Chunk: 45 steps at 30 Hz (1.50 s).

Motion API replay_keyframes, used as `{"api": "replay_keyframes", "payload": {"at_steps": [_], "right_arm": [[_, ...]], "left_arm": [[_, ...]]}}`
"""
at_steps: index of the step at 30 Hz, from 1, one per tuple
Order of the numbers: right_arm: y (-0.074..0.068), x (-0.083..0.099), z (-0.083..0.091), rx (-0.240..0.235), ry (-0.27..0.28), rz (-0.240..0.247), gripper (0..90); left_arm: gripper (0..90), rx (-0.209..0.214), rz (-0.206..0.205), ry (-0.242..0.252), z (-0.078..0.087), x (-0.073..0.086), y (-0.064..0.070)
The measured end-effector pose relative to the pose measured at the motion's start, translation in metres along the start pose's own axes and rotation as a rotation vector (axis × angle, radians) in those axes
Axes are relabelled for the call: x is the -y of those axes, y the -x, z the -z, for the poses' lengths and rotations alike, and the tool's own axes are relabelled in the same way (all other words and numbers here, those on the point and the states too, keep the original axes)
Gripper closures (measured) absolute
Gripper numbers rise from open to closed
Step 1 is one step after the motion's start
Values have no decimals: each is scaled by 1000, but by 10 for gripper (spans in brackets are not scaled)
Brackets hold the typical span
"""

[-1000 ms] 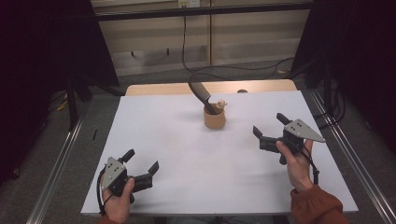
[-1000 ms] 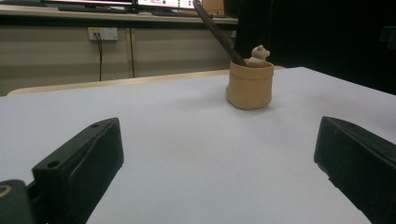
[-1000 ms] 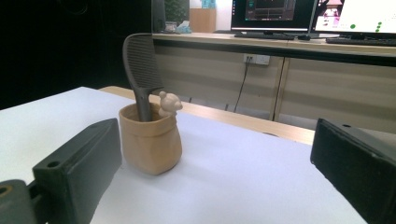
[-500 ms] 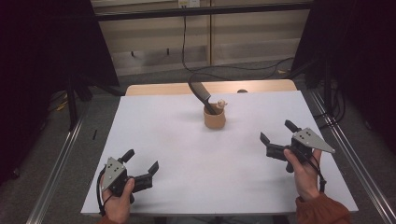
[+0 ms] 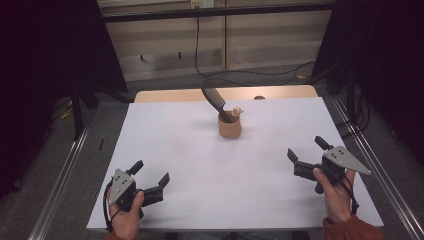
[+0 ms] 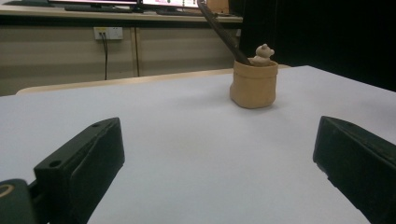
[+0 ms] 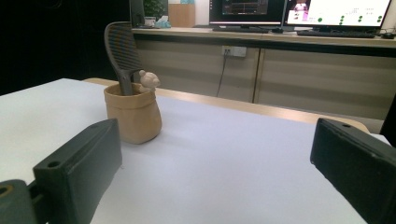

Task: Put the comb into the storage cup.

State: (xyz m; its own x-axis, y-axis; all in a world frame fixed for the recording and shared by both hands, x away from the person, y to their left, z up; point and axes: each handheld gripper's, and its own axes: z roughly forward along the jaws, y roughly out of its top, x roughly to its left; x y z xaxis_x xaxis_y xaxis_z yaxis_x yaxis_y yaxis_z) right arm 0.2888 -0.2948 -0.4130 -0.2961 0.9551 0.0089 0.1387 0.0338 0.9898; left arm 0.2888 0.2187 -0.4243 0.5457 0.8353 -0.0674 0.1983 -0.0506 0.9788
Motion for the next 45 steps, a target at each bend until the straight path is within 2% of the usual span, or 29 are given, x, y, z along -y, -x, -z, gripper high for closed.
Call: {"api": "replay_keyframes", "payload": {"at_steps": [12, 21, 24, 27, 30, 33, 38, 45], "right_arm": [[8, 7, 25, 47, -2, -7, 14], [12, 12, 39, 58, 7, -11, 9], [14, 15, 44, 66, -1, 5, 7], [17, 18, 48, 74, -5, -2, 6], [19, 20, 51, 76, -5, -13, 6], [18, 21, 55, 86, -7, -4, 6], [17, 30, 54, 86, -78, 1, 10], [17, 30, 52, 88, -43, -19, 6]], "left_arm": [[21, -16, 0, -3, 1, 0, 1], [21, -16, 4, -3, 4, 0, 1], [21, -16, -3, -5, 5, 0, 1], [20, -17, -2, -3, 5, 0, 1], [20, -18, -4, -4, 6, 0, 1], [21, -12, -2, 1, 7, 0, 2], [20, -12, -2, -2, 7, 1, 1], [19, -19, -2, 0, 6, 1, 1]]}}
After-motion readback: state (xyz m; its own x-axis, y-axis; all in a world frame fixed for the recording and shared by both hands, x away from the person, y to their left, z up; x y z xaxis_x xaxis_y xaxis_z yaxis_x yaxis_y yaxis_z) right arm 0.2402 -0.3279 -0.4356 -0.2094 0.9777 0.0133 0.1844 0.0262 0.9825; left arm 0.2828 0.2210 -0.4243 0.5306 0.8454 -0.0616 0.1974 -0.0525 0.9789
